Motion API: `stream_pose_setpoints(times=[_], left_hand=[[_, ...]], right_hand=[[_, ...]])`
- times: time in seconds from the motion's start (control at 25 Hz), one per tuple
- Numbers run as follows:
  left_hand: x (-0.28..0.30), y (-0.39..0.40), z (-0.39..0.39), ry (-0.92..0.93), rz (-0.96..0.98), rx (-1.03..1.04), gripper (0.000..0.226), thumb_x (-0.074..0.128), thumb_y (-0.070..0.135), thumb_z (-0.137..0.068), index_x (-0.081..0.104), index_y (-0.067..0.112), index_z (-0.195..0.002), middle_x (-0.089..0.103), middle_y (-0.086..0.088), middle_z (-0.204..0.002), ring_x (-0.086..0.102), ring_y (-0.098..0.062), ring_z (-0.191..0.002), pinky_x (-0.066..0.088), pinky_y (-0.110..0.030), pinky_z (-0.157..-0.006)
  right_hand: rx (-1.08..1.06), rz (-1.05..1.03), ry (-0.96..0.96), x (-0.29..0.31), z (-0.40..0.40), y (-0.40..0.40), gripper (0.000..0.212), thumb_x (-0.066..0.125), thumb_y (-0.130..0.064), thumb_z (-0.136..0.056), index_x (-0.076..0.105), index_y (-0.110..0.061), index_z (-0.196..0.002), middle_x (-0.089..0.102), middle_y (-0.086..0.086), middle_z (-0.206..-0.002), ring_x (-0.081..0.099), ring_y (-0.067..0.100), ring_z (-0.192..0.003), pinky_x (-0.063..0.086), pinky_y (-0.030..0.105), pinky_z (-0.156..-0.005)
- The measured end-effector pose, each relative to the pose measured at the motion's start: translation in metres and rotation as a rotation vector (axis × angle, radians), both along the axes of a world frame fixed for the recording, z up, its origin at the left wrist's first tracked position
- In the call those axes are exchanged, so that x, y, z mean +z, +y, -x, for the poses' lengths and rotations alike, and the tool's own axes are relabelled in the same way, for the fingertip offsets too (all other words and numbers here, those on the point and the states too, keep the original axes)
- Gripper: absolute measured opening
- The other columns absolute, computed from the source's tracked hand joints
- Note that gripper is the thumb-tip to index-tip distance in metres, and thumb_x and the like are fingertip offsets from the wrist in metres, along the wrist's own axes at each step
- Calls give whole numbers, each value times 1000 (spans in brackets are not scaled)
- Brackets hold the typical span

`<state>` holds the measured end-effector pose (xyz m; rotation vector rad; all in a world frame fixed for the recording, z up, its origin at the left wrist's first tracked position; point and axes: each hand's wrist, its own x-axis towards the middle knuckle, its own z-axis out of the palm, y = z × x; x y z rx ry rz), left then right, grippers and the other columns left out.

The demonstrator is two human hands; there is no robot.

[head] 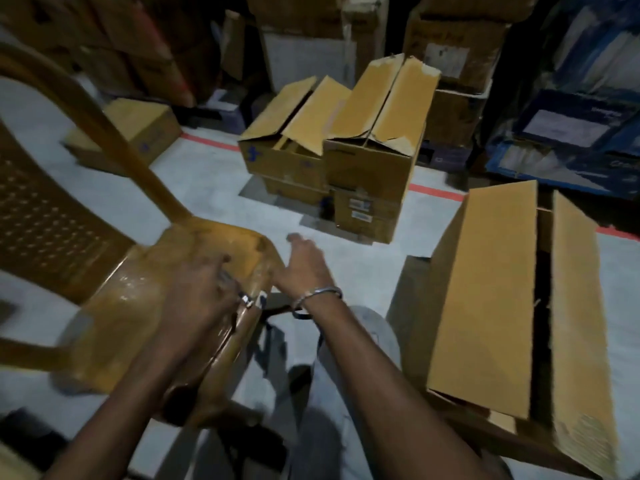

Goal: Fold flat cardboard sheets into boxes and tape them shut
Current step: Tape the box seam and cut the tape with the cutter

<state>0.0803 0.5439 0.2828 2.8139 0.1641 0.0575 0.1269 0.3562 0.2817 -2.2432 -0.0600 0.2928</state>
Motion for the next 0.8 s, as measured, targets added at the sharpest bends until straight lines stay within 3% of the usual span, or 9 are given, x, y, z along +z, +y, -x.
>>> stream_pose_setpoints(times=[0.12,0.2,0.28,0.44,0.64,0.72,0.8], left_hand=[[-11,60,-12,187,-114,52,89,71,58,-83,33,26,-156,64,-16,-135,59,-41,-121,51,-50,-95],[-22,75,-19,338,-208,-64,111,77,61,-80,12,29,-164,60,-14,-143,55,-40,-130,45,-51,-102],[-34,73,-21,379,-247,-184,112,79,58,-80,12,30,-165,59,-9,-145,57,-34,-130,44,-47,-104],[-49,73,-22,260,-227,-272,69,75,33,-83,50,28,-147,67,-5,-126,66,-28,-108,50,-40,-85],[-60,78,-16,205,-153,-317,29,63,32,-94,67,37,-122,66,5,-101,66,-18,-91,51,-33,-69],[-58,74,-14,163,-102,-311,20,62,31,-96,69,40,-113,64,9,-97,65,-15,-88,50,-31,-67],[-51,63,-15,88,-43,-294,16,59,33,-95,70,37,-106,65,8,-94,64,-15,-84,51,-33,-66]], right_hand=[[191,112,124,-20,-7,58,58,71,-40,-89,56,-10,-136,54,19,-140,56,38,-125,52,44,-101],[188,193,155,-39,-10,80,54,72,-37,-88,56,-11,-133,49,19,-143,54,40,-126,53,46,-98],[203,297,85,-57,-9,92,49,70,-38,-91,58,-12,-130,43,18,-144,48,40,-128,49,48,-99],[294,363,-6,-77,-14,100,29,64,-26,-98,66,-12,-124,42,14,-138,50,37,-126,50,47,-96],[203,245,113,-66,-14,97,23,70,-9,-91,70,-7,-114,61,17,-124,64,37,-109,52,39,-79],[110,124,192,-58,-12,88,28,73,-21,-92,68,-7,-115,66,17,-118,66,38,-108,53,37,-78],[23,-14,301,-50,-14,71,51,71,-48,-92,65,-9,-125,66,16,-123,64,37,-113,49,35,-84]])
